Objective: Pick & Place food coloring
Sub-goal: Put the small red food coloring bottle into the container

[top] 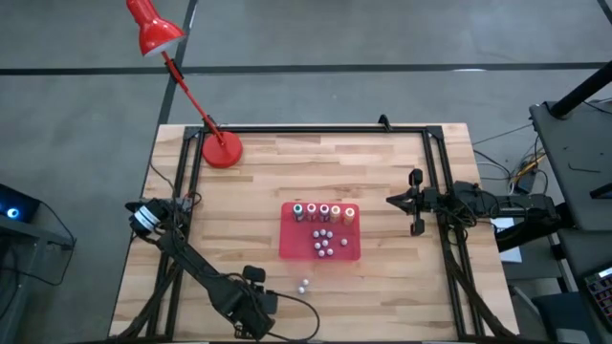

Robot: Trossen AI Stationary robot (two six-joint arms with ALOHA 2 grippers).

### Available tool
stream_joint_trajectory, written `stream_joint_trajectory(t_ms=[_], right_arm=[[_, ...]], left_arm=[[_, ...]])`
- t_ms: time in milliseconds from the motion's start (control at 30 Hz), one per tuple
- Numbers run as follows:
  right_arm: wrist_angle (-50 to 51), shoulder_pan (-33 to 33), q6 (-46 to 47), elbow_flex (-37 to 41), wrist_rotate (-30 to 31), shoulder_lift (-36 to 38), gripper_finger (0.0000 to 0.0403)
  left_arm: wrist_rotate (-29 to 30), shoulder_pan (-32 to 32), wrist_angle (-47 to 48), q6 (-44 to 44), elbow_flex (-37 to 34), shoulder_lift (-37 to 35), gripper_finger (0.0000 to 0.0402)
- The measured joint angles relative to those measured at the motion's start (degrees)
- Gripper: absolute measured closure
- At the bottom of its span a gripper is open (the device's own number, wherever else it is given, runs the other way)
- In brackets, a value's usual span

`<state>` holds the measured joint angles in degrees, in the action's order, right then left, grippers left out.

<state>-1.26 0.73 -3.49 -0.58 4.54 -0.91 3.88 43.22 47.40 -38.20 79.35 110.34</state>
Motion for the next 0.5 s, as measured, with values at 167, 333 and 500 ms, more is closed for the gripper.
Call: stream_joint_trajectory(t_ms=[167, 333, 500], right_arm=[[0.0, 0.01, 0.0, 0.0, 0.01, 0.0, 0.0394], [0.0, 0.02, 0.0, 0.0, 0.0, 0.0, 0.0394], [0.0, 0.02, 0.0, 0.0, 0.0, 0.0, 0.0394]], left_arm=[[0.04, -0.04, 0.11, 0.0, 0.0, 0.0, 0.0303], [0.07, -0.2, 0.11, 0.0, 0.0, 0.0, 0.0335], [0.03, -0.63, 0.05, 0.13, 0.0, -0.02, 0.036]])
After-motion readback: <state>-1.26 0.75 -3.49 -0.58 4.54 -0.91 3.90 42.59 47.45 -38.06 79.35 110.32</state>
